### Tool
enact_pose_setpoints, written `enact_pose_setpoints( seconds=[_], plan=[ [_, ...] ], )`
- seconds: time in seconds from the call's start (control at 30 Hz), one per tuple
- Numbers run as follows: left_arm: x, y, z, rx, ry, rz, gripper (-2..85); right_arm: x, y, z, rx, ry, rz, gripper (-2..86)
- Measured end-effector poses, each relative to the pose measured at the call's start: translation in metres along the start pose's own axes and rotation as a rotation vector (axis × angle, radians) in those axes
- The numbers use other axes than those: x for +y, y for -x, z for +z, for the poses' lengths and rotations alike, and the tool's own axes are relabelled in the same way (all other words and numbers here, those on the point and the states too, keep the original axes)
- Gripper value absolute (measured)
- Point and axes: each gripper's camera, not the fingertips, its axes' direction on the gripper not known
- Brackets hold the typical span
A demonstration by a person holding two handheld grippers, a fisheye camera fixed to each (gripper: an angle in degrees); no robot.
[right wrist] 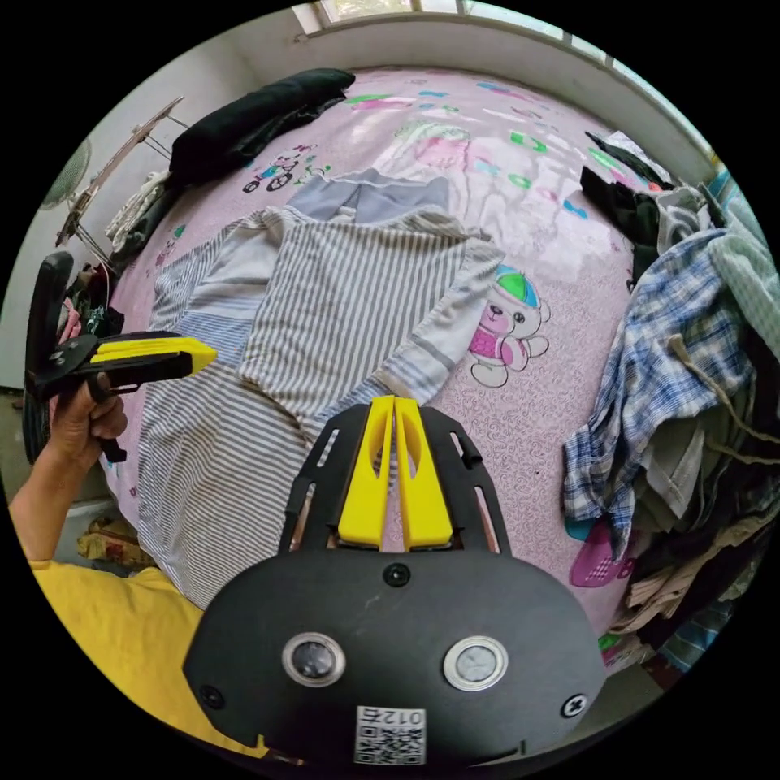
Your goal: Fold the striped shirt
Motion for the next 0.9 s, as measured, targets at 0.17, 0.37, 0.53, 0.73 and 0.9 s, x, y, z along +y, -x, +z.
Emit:
enact_pose_setpoints(
  seconds=[0.17, 0.37, 0.53, 0.73, 0.9],
  plan=[
    [0.108, 0.103, -0.076, 0.065, -0.24, -0.376, 1.4, -0.022, 0.06, -0.03, -0.043, -0.169, -0.114, 0.3],
    [0.235, 0.228, -0.11, 0.114, -0.369, -0.829, 5.4, -0.101, 0.202, -0.004, -0.167, -0.182, -0.413, 1.3],
    [0.252, 0.249, -0.123, 0.092, -0.398, -0.869, 8.0, -0.158, 0.316, 0.038, -0.134, -0.145, -0.633, 2.2],
    [0.258, 0.255, -0.126, 0.065, -0.388, -0.886, 7.4, -0.205, 0.387, 0.09, -0.04, -0.06, -0.714, 2.9],
    [0.27, 0.25, -0.136, 0.035, -0.387, -0.868, 4.8, -0.221, 0.407, 0.119, -0.003, -0.003, -0.711, 4.7]
  ],
)
